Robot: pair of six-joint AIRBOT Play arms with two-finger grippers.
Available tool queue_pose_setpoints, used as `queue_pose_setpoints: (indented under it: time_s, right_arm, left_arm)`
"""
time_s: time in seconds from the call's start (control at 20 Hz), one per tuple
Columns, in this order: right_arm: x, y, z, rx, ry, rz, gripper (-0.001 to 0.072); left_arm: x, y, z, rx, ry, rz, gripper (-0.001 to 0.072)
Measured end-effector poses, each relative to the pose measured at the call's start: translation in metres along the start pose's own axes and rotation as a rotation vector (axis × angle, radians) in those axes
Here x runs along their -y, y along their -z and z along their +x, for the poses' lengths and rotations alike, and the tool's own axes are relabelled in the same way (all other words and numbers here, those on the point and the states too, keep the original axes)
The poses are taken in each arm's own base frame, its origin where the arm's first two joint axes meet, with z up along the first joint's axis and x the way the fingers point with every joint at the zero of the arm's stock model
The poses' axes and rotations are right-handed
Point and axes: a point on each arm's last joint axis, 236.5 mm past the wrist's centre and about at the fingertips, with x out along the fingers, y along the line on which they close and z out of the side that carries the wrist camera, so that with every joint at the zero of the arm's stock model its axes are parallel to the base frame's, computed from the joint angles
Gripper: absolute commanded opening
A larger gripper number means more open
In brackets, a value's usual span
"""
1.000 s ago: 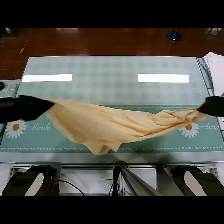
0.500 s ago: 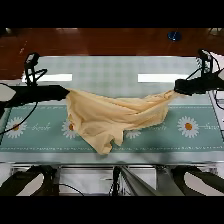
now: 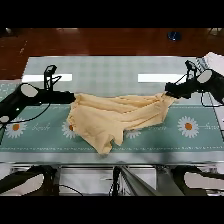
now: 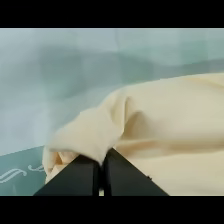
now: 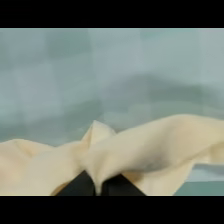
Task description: Fold the shirts.
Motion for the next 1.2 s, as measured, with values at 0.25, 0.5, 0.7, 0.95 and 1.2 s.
queue_pose_setpoints:
  time_s: [0.25,0.5,0.7,0.95,1.2]
  right_arm:
    - [-0.001,-0.009,-0.005,0.026,-0.013,-0.025,0.0461]
    - [-0.005,-0.049,-0.075,0.173,-0.004,-0.141,0.0533]
    - [0.037,-0.073,-0.141,0.283,0.160,-0.207,0.0529]
    - [0.109,-0.066,-0.174,0.264,0.310,-0.108,0.0528]
    - [0.134,-0.059,-0.172,0.229,0.323,-0.041,0.0528]
  left_arm:
    - [-0.010,-0.006,0.002,-0.008,-0.005,-0.019,0.0461]
    - [-0.028,-0.042,-0.049,0.017,0.006,-0.042,0.0522]
    - [-0.064,-0.026,-0.108,-0.048,-0.050,-0.136,0.0522]
    - [-0.065,0.051,-0.131,-0.171,-0.046,-0.255,0.0621]
    - [0.000,0.118,-0.106,-0.247,0.224,-0.398,0.0675]
